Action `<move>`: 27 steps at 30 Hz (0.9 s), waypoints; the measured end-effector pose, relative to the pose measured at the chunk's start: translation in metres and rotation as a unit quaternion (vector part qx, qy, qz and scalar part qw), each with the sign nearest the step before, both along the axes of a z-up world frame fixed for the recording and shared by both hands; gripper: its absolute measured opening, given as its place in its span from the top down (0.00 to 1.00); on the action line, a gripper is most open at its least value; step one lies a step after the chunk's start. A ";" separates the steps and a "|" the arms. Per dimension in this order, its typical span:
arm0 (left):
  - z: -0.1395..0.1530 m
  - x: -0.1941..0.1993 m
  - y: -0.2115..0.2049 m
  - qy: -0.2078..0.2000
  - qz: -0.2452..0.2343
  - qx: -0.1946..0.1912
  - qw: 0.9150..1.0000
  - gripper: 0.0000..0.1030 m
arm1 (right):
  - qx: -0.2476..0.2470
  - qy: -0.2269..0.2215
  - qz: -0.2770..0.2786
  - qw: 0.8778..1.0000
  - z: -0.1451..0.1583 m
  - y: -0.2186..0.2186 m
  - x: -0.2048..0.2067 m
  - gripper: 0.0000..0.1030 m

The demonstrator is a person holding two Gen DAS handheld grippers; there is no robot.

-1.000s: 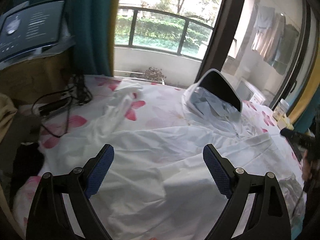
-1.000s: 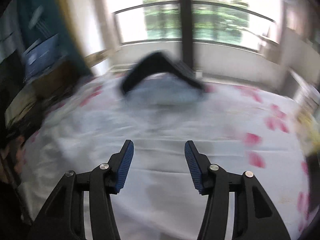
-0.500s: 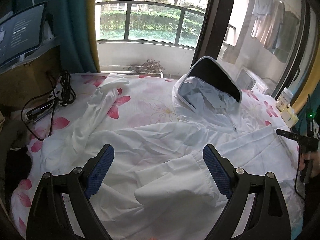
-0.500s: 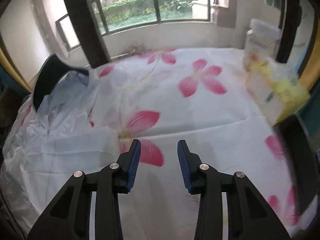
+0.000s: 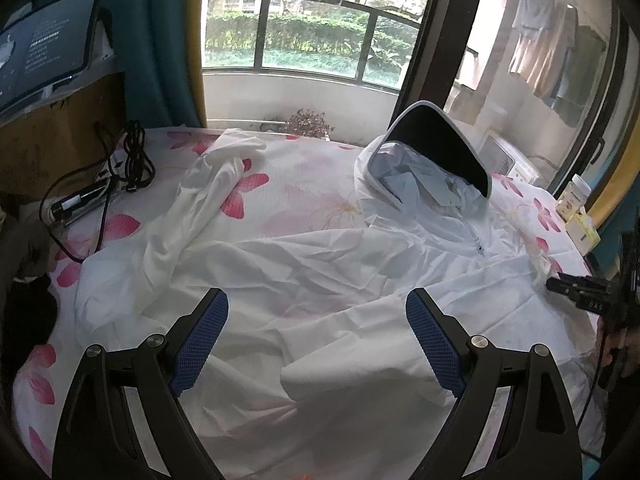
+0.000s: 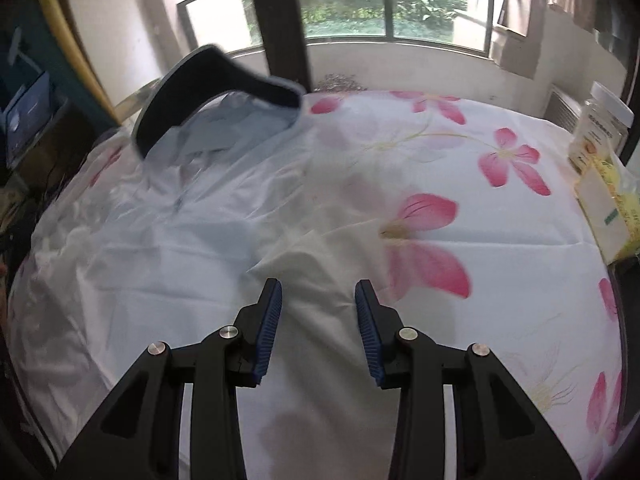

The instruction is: Fold large clothes

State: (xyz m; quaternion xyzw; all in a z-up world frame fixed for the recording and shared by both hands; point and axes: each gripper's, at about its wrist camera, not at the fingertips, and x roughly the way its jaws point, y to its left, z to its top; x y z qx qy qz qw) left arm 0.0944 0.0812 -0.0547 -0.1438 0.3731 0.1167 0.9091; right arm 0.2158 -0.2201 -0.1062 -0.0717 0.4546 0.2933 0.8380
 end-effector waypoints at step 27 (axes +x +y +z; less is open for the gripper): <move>-0.011 0.014 -0.011 0.025 -0.012 0.009 1.000 0.10 | 0.022 -0.033 -0.080 0.996 0.028 -0.055 0.042 0.97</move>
